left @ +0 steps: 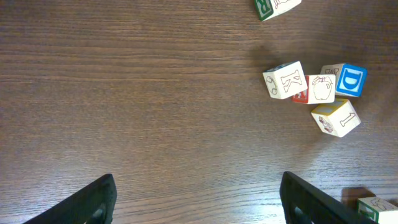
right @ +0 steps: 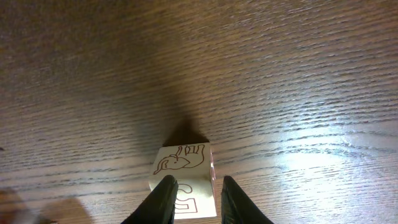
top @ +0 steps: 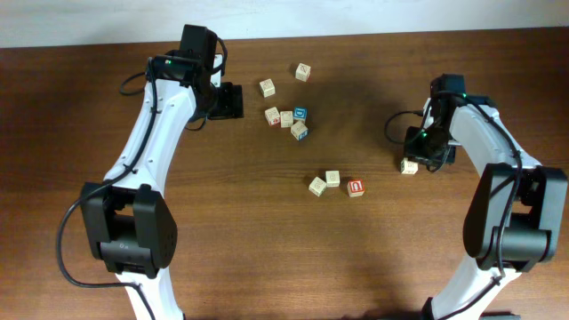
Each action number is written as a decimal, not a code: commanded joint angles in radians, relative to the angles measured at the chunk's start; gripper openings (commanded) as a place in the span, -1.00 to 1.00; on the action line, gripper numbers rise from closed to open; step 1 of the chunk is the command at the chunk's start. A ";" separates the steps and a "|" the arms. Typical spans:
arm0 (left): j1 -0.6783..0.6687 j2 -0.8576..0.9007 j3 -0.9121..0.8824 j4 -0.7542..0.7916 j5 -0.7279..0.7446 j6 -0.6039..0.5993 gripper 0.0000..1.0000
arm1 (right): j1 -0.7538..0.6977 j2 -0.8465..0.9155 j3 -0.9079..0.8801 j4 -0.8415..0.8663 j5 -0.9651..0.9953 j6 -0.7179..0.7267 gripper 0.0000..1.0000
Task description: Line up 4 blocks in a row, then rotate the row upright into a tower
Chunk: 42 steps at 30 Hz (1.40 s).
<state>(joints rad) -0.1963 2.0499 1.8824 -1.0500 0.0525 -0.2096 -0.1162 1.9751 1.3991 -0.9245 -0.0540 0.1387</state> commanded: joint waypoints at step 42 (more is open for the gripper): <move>-0.004 0.000 0.014 -0.001 -0.027 -0.013 0.78 | 0.497 0.012 -0.058 0.077 -0.328 0.426 -0.56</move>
<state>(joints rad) -0.1982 2.0499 1.8824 -1.0504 0.0517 -0.2104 0.3737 1.9701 1.3476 -0.8528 -0.3691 0.5533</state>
